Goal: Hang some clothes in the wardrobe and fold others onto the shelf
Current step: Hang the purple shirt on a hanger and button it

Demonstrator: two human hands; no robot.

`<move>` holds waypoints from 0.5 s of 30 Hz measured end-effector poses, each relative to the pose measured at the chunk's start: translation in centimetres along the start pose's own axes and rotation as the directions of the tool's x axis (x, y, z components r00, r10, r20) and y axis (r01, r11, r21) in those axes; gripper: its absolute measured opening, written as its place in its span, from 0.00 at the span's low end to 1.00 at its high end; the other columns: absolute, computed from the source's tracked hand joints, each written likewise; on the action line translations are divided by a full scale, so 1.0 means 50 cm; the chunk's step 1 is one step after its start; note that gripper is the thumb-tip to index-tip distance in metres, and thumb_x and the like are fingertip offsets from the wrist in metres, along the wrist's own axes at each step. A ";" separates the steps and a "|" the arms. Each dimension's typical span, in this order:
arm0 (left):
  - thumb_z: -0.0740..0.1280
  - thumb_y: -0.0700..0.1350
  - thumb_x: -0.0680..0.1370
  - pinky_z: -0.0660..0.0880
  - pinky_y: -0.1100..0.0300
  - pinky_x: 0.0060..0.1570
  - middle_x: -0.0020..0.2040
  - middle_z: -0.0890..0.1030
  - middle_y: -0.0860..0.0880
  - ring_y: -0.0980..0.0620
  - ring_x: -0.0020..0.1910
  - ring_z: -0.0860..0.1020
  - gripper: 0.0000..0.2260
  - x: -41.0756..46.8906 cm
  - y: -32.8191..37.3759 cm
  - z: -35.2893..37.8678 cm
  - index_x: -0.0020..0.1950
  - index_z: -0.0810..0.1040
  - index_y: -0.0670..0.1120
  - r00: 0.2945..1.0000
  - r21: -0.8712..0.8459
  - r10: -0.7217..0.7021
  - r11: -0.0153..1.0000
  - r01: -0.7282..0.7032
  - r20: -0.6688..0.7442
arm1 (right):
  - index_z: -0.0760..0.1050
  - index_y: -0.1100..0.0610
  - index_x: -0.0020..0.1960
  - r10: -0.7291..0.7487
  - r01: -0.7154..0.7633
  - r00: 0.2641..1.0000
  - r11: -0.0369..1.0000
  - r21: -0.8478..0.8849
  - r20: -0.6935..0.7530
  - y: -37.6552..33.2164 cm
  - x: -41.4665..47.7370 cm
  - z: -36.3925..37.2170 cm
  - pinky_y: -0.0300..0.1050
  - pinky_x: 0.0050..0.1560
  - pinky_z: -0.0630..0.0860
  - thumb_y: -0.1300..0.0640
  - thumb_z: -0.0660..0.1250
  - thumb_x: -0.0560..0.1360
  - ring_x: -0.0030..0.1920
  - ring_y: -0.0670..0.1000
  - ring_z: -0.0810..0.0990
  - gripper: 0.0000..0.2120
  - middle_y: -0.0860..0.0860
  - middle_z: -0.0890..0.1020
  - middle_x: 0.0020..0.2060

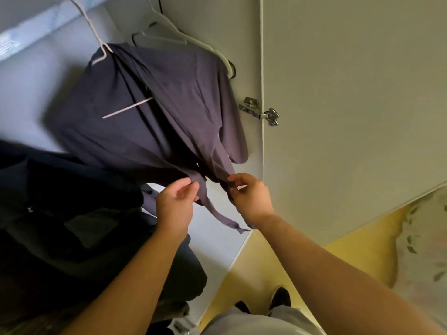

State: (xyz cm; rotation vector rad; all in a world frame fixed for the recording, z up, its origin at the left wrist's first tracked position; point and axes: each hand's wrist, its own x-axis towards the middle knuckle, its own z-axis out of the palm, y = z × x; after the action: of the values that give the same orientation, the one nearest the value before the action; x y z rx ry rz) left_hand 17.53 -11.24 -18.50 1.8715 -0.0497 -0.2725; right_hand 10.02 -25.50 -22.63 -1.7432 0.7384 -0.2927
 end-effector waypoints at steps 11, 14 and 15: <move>0.70 0.43 0.79 0.78 0.65 0.40 0.39 0.85 0.54 0.57 0.37 0.83 0.04 0.006 0.030 -0.019 0.48 0.82 0.52 0.999 -0.038 -0.011 0.999 0.013 0.047 | 0.78 0.53 0.59 -0.063 0.064 0.998 0.994 -0.091 0.004 -0.013 -0.032 0.012 0.33 0.34 0.73 0.60 0.62 0.80 0.33 0.48 0.76 0.10 0.50 0.84 0.47; 0.71 0.44 0.78 0.78 0.62 0.39 0.36 0.85 0.53 0.59 0.36 0.83 0.03 0.017 0.023 -0.033 0.48 0.85 0.48 0.990 0.160 0.063 0.984 -0.083 0.127 | 0.78 0.54 0.57 -0.049 0.042 0.998 0.986 -0.164 -0.041 -0.019 -0.038 0.027 0.37 0.39 0.69 0.59 0.62 0.81 0.40 0.51 0.76 0.08 0.51 0.83 0.47; 0.71 0.44 0.77 0.78 0.61 0.39 0.36 0.85 0.52 0.59 0.36 0.82 0.04 0.019 0.023 -0.038 0.48 0.85 0.46 0.983 0.234 0.092 0.964 -0.127 0.157 | 0.78 0.54 0.55 -0.045 0.034 0.997 0.985 -0.169 -0.060 -0.022 -0.040 0.035 0.35 0.38 0.67 0.58 0.62 0.81 0.41 0.51 0.76 0.07 0.51 0.82 0.46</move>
State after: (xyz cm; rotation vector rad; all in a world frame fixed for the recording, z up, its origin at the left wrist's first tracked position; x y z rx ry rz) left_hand 18.99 -10.01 -17.03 2.0811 -0.2974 -0.3373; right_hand 9.82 -22.78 -21.76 -1.9168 0.7941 -0.3220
